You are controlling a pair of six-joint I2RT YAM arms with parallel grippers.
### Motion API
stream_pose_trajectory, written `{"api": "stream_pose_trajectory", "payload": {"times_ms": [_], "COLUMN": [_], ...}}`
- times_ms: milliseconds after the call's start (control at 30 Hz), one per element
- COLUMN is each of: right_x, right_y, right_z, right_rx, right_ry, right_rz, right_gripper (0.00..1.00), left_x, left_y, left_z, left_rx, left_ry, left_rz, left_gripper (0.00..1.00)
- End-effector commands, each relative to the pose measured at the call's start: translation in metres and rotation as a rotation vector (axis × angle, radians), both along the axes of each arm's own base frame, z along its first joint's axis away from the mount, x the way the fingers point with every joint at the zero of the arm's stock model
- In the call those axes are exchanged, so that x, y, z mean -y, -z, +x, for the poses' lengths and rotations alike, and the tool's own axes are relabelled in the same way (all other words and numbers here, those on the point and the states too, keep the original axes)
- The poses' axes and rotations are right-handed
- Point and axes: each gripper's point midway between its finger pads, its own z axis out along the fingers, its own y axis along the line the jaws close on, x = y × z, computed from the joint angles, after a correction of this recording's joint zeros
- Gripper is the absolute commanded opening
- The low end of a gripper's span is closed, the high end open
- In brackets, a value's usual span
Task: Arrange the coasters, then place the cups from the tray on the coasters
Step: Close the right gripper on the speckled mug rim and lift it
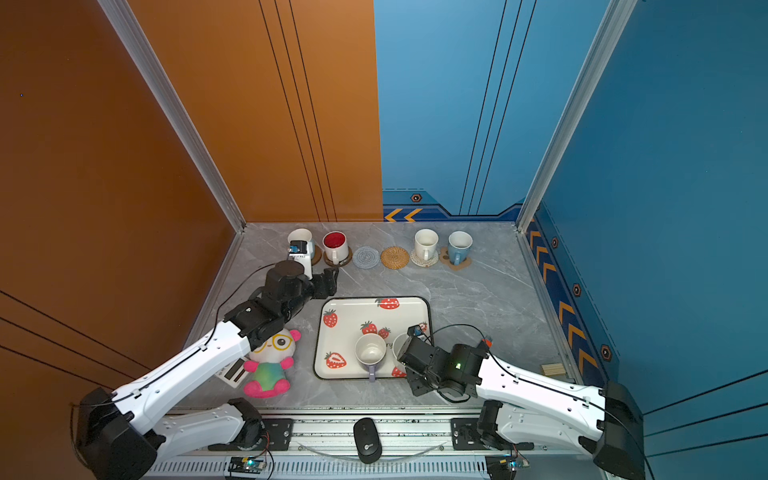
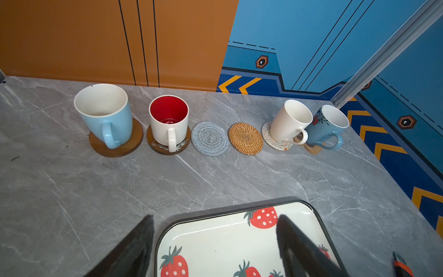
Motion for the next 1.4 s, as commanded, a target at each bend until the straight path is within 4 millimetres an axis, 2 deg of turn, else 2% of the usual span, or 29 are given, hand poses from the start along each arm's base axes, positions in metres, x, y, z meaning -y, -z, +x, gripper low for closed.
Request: {"api": "stream_pose_trajectory", "payload": {"times_ms": [0,367,767,867,1033,1367], "right_x": [-0.002,-0.001,0.001,0.001,0.001,-0.002], "right_y": [0.007,0.019,0.029,0.031,0.034,0.04], "right_z": [0.006,0.013,0.018,0.019,0.02,0.019], "right_rx": [0.03,0.048,0.035,0.036,0.027,0.011], "right_ry": [0.013,0.047,0.079,0.084,0.092,0.087], "right_rz": [-0.003,-0.009,0.003,0.005,0.01,-0.001], "right_gripper": [0.43,0.33,0.31,0.36,0.37,0.28], "left_x": [0.008,0.013,0.015,0.016,0.016,0.016], "left_y": [-0.005,-0.005,-0.003,-0.001,-0.001,0.001], "left_z": [0.001,0.003,0.004,0.004,0.004,0.004], "left_rx": [0.005,0.002,-0.003,-0.007,-0.008,-0.012], "left_ry": [0.021,0.035,0.04,0.041,0.041,0.042], "left_rz": [-0.022,-0.021,-0.016,-0.014,-0.011,-0.006], "left_gripper": [0.81,0.81,0.81,0.81,0.81,0.81]}}
